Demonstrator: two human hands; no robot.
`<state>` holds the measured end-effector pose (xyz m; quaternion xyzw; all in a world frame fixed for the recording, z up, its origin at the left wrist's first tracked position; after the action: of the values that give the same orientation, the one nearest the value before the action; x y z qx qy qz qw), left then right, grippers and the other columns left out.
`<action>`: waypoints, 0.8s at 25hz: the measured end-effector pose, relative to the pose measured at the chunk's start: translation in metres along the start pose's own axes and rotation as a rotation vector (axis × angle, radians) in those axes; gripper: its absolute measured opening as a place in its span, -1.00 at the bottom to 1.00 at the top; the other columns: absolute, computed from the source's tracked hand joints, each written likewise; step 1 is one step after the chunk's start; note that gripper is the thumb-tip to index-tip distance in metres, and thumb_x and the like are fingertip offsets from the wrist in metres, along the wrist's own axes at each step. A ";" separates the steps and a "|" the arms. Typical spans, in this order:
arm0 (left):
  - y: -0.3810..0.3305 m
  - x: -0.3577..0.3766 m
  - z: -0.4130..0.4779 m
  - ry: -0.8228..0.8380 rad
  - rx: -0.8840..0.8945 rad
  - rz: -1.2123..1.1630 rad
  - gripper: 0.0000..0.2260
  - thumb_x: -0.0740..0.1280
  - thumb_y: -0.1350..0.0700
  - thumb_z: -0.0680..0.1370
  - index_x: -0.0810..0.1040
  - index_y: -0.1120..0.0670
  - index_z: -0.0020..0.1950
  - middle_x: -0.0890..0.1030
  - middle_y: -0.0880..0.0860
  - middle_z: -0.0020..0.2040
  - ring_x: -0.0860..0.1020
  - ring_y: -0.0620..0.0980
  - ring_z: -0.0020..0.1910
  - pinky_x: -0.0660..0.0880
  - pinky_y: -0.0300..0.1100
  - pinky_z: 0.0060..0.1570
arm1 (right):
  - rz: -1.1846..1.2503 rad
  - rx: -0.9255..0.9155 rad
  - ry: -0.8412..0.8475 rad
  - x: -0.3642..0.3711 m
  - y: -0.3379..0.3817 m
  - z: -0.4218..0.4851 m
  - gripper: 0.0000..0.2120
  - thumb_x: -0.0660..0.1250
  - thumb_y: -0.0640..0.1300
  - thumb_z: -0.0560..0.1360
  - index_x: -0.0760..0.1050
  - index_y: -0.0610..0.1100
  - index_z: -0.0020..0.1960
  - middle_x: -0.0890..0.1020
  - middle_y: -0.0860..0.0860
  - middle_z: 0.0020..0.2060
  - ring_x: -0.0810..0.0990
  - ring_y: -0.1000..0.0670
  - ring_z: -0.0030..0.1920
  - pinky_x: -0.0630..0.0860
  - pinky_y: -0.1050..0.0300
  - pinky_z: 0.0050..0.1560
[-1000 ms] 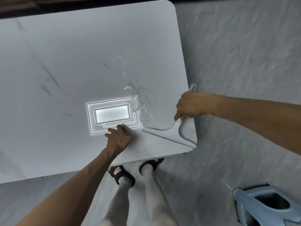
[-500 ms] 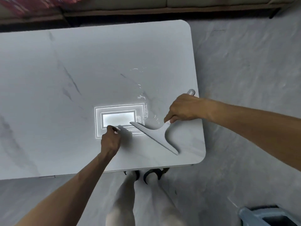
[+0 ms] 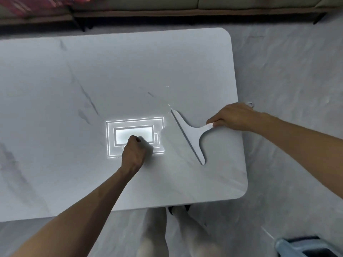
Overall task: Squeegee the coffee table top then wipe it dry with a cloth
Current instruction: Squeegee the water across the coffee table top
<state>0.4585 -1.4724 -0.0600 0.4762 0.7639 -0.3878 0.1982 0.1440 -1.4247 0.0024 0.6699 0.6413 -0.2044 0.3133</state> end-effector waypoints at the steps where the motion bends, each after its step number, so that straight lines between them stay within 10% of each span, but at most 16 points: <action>1: -0.009 -0.005 0.007 -0.011 0.003 -0.030 -0.82 0.17 0.25 0.55 0.42 0.18 0.14 0.57 0.19 0.01 0.56 0.23 0.01 0.42 -0.09 -0.10 | 0.016 0.041 -0.014 -0.005 -0.013 -0.006 -0.70 0.14 0.14 0.61 0.42 0.33 0.31 0.57 0.17 0.26 0.51 0.05 0.25 0.24 0.25 -0.11; 5: -0.034 -0.031 0.042 -0.083 -0.001 -0.088 -0.83 0.16 0.19 0.56 0.43 0.17 0.12 0.58 0.17 0.06 0.55 0.21 0.05 0.46 -0.02 0.03 | 0.241 0.168 -0.139 -0.047 -0.036 0.001 -0.70 0.14 0.15 0.60 0.43 0.32 0.32 0.54 0.19 0.30 0.49 0.02 0.30 0.37 0.12 0.16; 12: -0.046 -0.058 0.117 -0.017 0.070 -0.083 -0.72 0.18 0.23 0.35 0.42 0.19 0.05 0.42 0.12 -0.09 0.32 -0.04 -0.25 0.29 -0.25 -0.37 | 0.676 0.267 -0.459 -0.164 -0.011 0.136 -0.70 0.05 -0.06 0.57 0.45 0.03 0.21 0.59 -0.09 -0.06 0.53 -0.21 -0.03 0.37 0.05 -0.16; 14: -0.048 -0.045 0.129 0.012 0.131 0.066 -0.78 0.14 0.30 0.38 0.47 0.28 -0.03 0.47 0.21 -0.10 0.42 0.16 -0.06 0.45 -0.08 -0.23 | 0.687 0.307 -0.502 -0.181 0.006 0.173 -0.63 -0.01 -0.11 0.60 0.36 0.01 0.35 0.57 -0.16 0.09 0.50 -0.24 0.09 0.38 0.06 -0.08; 17: -0.046 -0.038 0.133 0.120 -0.008 0.236 -0.50 0.20 0.17 0.54 0.22 0.26 0.46 0.21 0.35 0.44 0.28 0.37 0.39 0.32 0.25 0.32 | 0.603 0.353 -0.488 -0.166 0.026 0.199 -0.52 0.02 -0.14 0.62 0.14 0.09 0.52 0.54 -0.23 0.21 0.48 -0.29 0.19 0.41 0.01 0.11; 20: -0.049 -0.035 0.132 0.194 0.024 0.047 -0.65 0.11 0.27 0.54 0.44 0.35 0.28 0.42 0.43 0.23 0.39 0.44 0.30 0.43 0.34 0.15 | 0.498 0.280 -0.481 -0.127 0.034 0.175 -0.51 0.07 -0.14 0.63 0.11 0.07 0.54 0.59 -0.25 0.06 0.55 -0.27 0.06 0.47 -0.03 0.09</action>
<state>0.4227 -1.6074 -0.0983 0.5318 0.7633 -0.3442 0.1265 0.1880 -1.6361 -0.0324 0.7745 0.3326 -0.3591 0.4007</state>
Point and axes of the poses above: each hand's wrist, its own z-axis towards the middle knuckle, its own x-axis out of the palm, y = z × x, the point moved 10 cm from there along z, towards the middle knuckle
